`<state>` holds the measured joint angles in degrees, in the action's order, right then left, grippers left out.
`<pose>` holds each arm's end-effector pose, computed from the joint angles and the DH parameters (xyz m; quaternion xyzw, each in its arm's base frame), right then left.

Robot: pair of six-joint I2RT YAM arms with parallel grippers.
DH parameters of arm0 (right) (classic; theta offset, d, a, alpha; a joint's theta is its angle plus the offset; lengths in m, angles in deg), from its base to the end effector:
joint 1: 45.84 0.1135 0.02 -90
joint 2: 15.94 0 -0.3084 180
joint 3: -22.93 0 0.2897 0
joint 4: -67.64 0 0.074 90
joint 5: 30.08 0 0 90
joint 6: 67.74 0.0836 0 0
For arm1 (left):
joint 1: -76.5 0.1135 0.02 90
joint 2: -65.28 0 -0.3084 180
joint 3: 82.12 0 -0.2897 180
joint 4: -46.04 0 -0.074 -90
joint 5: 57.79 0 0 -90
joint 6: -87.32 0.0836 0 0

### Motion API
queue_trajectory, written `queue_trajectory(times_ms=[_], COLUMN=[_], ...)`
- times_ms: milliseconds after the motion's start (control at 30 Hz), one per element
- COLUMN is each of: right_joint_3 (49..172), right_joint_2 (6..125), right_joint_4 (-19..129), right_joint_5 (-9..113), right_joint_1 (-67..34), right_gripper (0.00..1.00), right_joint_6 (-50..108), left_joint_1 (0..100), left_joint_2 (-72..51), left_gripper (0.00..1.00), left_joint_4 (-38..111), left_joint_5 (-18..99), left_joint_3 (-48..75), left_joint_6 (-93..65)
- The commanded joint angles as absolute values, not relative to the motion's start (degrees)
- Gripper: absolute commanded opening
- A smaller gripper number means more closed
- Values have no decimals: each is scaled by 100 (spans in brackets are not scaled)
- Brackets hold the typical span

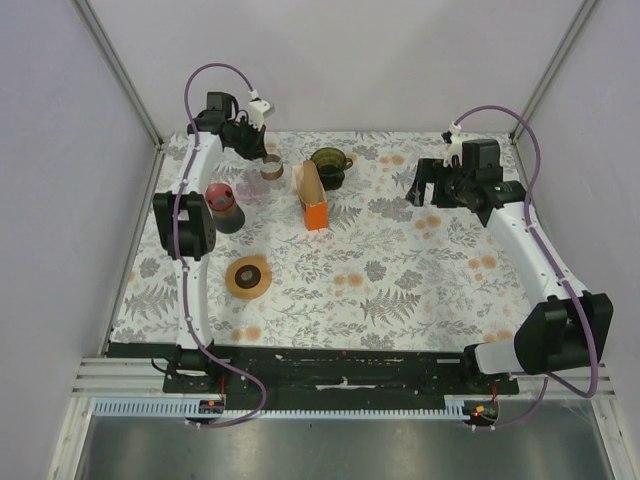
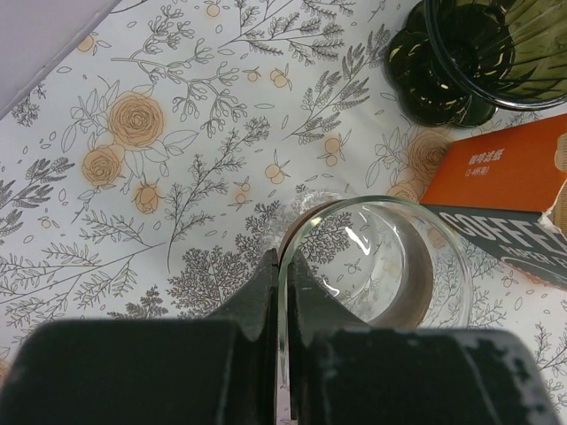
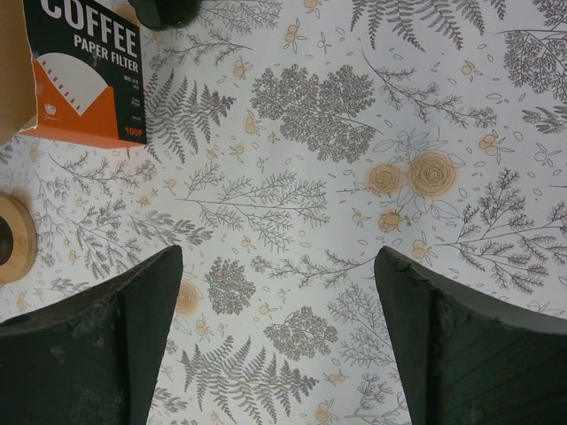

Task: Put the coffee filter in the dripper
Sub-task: Pick up the coffee server from the center of the board.

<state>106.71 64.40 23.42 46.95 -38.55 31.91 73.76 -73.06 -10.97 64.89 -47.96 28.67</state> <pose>0.3697 0.0662 0.3334 -0.0284 0.9041 0.1625 0.3941 0.6285 -0.0753 0.2465 0.3570 0.8322 -0.1737 0.3870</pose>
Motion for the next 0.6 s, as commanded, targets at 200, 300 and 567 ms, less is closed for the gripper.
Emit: queue_trajectory(times_ms=[200,300,567], right_joint_3=[10958,10924,10721], right_joint_2=[5877,5685,5087], right_joint_4=[2317,2317,2369], right_joint_5=[4850,4902,4884], right_joint_1=[-3811,-3802,-3802], right_gripper=[96,96,96], right_joint_6=[3210,3245,3105], left_joint_1=[7448,7430,6317], left_joint_2=[-6244,-5796,-4749], left_gripper=[2,2,2], left_joint_4=[-660,-705,-1354], left_joint_5=[5226,5101,4804], left_joint_3=[-5056,-5127,-5146], left_joint_6=[1528,754,-49])
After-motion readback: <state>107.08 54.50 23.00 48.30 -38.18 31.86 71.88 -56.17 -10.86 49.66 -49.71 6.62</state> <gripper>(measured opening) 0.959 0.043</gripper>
